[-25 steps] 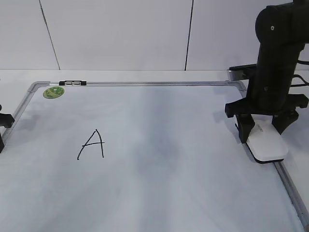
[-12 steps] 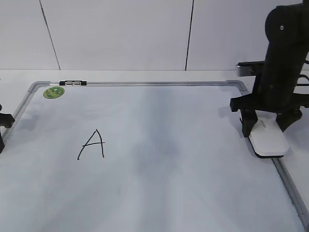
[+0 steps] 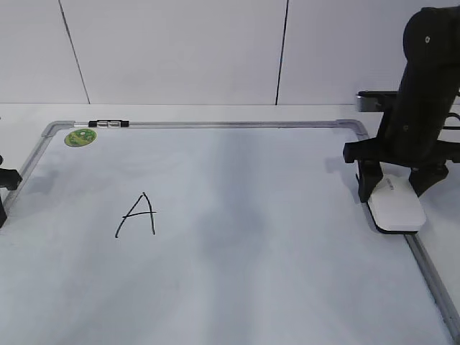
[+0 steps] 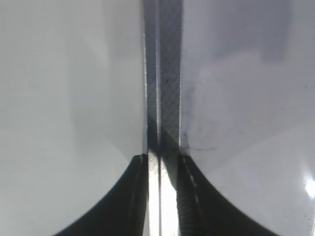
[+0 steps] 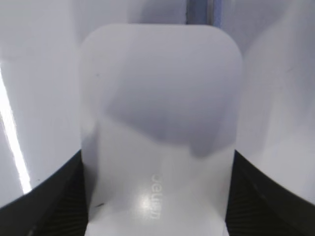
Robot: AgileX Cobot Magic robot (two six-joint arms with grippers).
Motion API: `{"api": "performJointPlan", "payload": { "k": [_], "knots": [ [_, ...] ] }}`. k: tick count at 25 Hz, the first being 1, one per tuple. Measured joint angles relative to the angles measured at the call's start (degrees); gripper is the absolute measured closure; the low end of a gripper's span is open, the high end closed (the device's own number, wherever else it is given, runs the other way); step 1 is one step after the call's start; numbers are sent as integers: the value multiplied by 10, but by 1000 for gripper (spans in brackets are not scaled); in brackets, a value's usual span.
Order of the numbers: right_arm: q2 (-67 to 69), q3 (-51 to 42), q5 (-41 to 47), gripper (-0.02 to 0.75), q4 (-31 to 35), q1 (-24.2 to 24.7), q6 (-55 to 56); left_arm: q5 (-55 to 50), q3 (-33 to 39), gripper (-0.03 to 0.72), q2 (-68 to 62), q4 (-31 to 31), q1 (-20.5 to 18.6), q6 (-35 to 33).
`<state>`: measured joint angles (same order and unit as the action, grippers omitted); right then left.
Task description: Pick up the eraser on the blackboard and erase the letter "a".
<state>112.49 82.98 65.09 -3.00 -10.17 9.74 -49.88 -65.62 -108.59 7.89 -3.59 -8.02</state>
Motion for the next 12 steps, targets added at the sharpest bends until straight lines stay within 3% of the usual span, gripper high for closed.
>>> {"api": "performJointPlan", "payload": {
  "k": [12],
  "knots": [
    [19,-2,-14,214,11,0,-10,0,0,558,0,0,0,0]
  ]
}}
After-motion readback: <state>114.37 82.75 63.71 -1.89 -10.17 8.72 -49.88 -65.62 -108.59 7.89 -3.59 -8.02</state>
